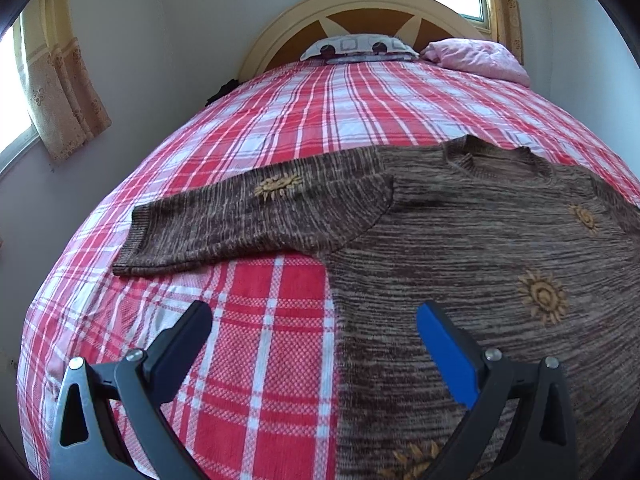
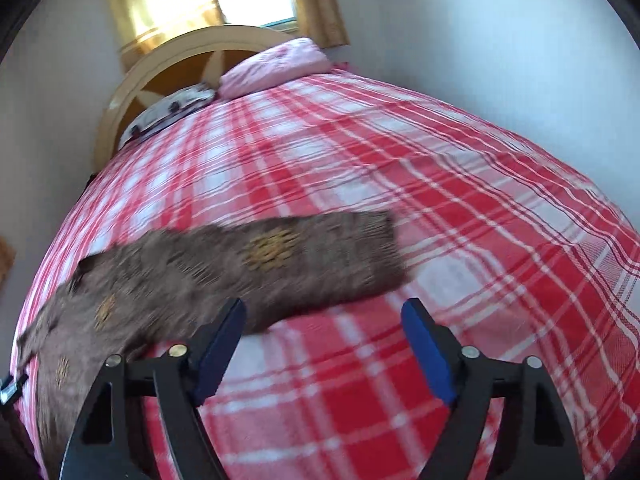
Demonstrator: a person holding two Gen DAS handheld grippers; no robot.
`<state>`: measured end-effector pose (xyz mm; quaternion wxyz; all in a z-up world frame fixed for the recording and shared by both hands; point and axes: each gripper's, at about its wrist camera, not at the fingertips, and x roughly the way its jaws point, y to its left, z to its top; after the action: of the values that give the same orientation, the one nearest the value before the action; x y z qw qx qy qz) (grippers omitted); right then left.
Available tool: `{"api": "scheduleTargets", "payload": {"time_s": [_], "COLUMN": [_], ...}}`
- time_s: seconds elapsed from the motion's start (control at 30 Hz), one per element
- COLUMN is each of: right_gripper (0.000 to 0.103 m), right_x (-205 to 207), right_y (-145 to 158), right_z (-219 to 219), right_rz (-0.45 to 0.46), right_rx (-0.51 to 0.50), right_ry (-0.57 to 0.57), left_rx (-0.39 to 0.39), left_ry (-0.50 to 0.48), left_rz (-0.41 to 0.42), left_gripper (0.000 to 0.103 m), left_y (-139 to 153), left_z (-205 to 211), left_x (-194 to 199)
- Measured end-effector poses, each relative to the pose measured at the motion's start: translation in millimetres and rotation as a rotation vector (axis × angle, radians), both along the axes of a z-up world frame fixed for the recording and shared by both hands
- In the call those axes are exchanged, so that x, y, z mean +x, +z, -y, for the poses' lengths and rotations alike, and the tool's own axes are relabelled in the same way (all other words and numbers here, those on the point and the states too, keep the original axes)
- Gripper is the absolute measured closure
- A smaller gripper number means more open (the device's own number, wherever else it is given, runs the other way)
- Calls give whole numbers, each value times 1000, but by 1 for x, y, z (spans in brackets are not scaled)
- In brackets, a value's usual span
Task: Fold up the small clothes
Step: 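Grasp the sweater sleeve with the right gripper and lift it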
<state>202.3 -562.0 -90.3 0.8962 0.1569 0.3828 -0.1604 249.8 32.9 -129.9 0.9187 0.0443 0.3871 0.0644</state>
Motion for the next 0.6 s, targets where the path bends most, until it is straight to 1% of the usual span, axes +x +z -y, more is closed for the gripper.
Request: {"api": "scheduleTargets", "payload": {"time_s": [0.03, 0.07, 0.1, 0.17, 0.33, 0.37, 0.4, 0.47, 0.5, 0.53, 0.6], "right_gripper": [25, 27, 37, 46, 46, 50, 57, 66, 76, 82, 89], "right_x": [5, 10, 15, 24, 46, 49, 51, 54, 56, 58, 61], "right_y": [-2, -5, -8, -14, -32, -35, -37, -39, -40, -41, -41], "right_z": [11, 22, 32, 47, 61, 63, 64, 59, 58, 55, 50], "right_rz": [-2, -4, -8, -20, -57, -64, -64, -63, -68, -79, -86], "right_rx": [11, 23, 38, 52, 122, 143, 158, 169, 168, 159, 146], "right_ry": [-22, -38, -52, -62, -45, -41, -35, -12, -4, 4, 15], "left_rx": [-1, -2, -5, -9, -27, -29, -29, -28, -26, -28, -38], "left_ry": [0, 1, 0, -3, -1, -1, -3, -10, -14, -19, -30], "left_rz": [-6, -11, -17, -29, -49, -51, -53, -56, -59, -62, -63], "left_gripper": [0, 0, 0, 0, 0, 0, 0, 0, 0, 0, 0], "left_y": [-3, -5, -8, -12, -17, -18, -18, -19, -20, -21, -21], "left_z": [0, 0, 0, 0, -2, -2, -1, 0, 1, 2, 2], "left_x": [2, 4, 5, 7, 10, 10, 10, 12, 12, 13, 14]}}
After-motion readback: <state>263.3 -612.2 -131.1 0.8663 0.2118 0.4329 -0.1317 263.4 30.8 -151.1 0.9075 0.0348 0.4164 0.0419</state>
